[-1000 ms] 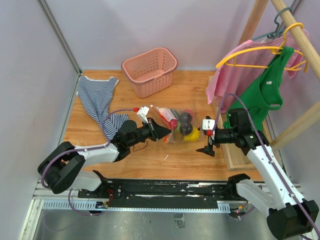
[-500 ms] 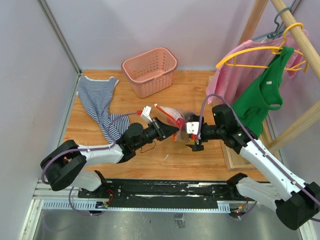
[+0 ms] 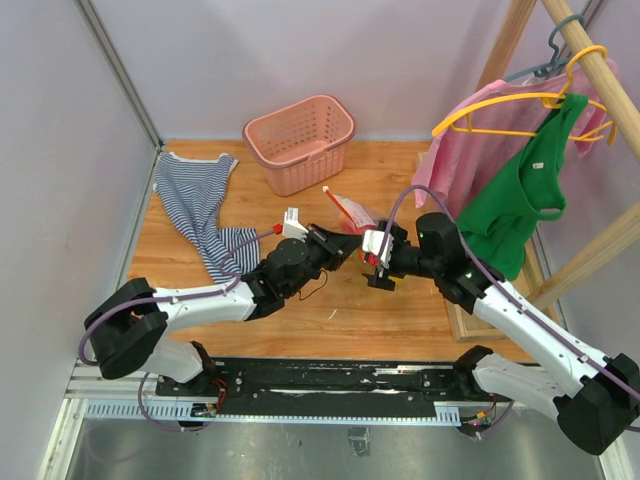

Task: Open the zip-top bag and remove the fake food
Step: Pick up the zipper food storage bag at the center of the board.

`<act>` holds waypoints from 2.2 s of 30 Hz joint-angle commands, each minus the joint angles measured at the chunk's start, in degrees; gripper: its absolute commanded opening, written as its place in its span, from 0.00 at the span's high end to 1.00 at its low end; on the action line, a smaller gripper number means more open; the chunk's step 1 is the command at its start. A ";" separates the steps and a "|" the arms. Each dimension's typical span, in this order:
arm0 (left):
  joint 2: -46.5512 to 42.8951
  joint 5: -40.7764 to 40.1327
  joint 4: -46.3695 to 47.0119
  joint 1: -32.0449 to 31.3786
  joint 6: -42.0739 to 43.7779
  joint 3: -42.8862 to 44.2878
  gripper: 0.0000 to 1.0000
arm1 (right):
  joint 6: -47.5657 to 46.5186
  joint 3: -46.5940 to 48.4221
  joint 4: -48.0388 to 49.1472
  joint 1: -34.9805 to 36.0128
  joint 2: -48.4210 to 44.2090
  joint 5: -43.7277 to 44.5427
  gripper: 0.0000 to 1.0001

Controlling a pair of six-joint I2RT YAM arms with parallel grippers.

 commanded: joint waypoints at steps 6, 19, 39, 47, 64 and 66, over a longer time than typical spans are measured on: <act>2.64 -7.41 -1.85 -1.87 -4.76 3.61 1.00 | 12.49 0.65 8.46 1.71 1.40 10.60 0.51; -10.66 -7.71 1.73 -1.89 17.21 -5.74 0.32 | 15.01 3.24 3.28 -4.03 2.04 -0.73 0.99; -33.33 24.95 18.75 20.17 65.92 -30.94 0.01 | -20.38 33.56 -49.02 -20.31 20.84 -35.80 0.99; -28.01 43.45 15.14 24.04 79.42 -27.68 0.03 | -27.95 31.52 -53.98 -20.17 23.97 -36.79 0.99; -14.28 53.28 3.59 24.04 108.74 -17.68 0.16 | -31.94 27.35 -54.88 -20.09 22.85 -36.48 0.99; -10.83 52.85 0.75 24.04 110.84 -14.18 0.20 | -31.93 27.44 -54.80 -20.16 23.15 -35.91 0.99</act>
